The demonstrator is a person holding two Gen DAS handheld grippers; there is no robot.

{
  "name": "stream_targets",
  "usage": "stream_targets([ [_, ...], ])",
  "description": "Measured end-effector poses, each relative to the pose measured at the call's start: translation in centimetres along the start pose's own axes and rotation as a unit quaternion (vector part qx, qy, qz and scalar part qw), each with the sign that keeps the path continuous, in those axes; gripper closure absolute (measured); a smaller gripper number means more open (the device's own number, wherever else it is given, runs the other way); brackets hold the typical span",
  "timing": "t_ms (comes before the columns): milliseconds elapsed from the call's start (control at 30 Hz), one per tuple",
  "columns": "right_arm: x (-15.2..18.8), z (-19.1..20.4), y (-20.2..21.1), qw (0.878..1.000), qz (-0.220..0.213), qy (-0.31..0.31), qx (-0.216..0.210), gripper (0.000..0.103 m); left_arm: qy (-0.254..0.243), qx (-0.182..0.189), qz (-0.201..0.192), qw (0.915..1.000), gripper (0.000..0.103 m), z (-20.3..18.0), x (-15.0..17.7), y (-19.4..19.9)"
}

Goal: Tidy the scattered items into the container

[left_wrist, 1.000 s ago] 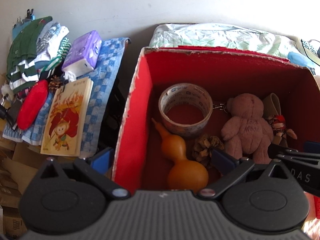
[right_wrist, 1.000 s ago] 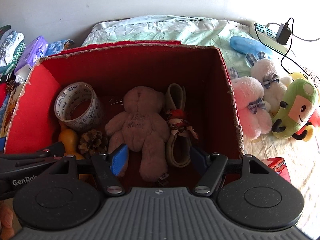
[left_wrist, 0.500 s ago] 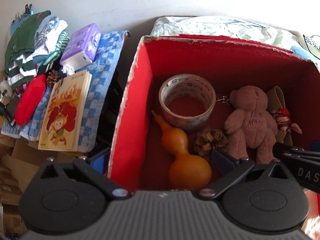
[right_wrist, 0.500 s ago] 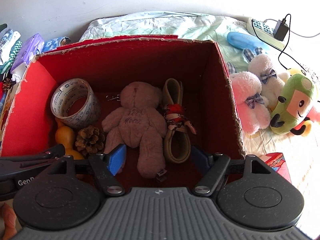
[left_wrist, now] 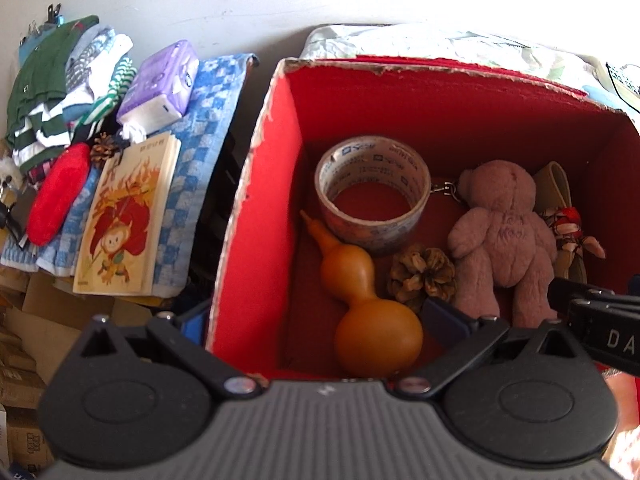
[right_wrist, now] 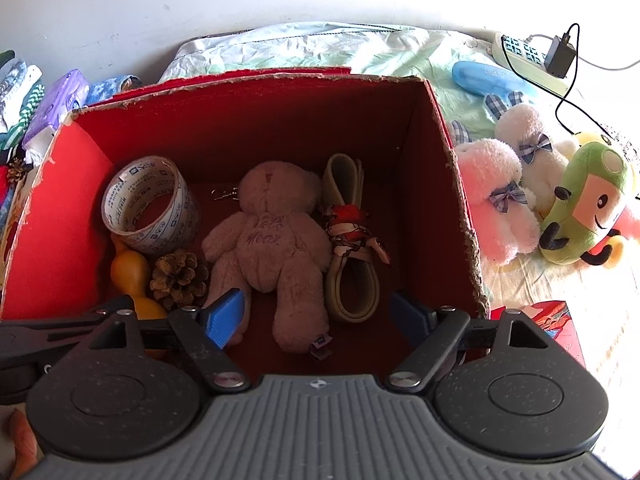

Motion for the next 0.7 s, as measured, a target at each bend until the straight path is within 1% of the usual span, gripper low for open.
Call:
stream_targets([
  [233, 0.13, 0.03, 0.04, 1.0, 0.004, 0.001, -0.001, 0.021, 0.0, -0.001, 0.0, 1.0, 0.0, 0.03, 0.05, 0.01],
  [400, 0.34, 0.2, -0.07, 1.0, 0.007, 0.011, 0.007, 0.021, 0.001, 0.0, 0.0, 1.0, 0.0, 0.13, 0.18, -0.02],
  [700, 0.32, 0.26, 0.09, 1.0, 0.007, 0.008, 0.003, 0.022, 0.009, 0.004, -0.004, 0.9999, 0.0, 0.28, 0.17, 0.12],
])
Point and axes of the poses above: each gripper's, at about its wrist camera, not at the fingertips, and y roughly against the way its jaws point, z to its left, x to its underside, the point moved 9 cm from there along -y, roughly the way its jaws point, and after that the axes turned 2 degrees about y, right-handed, at the moved point
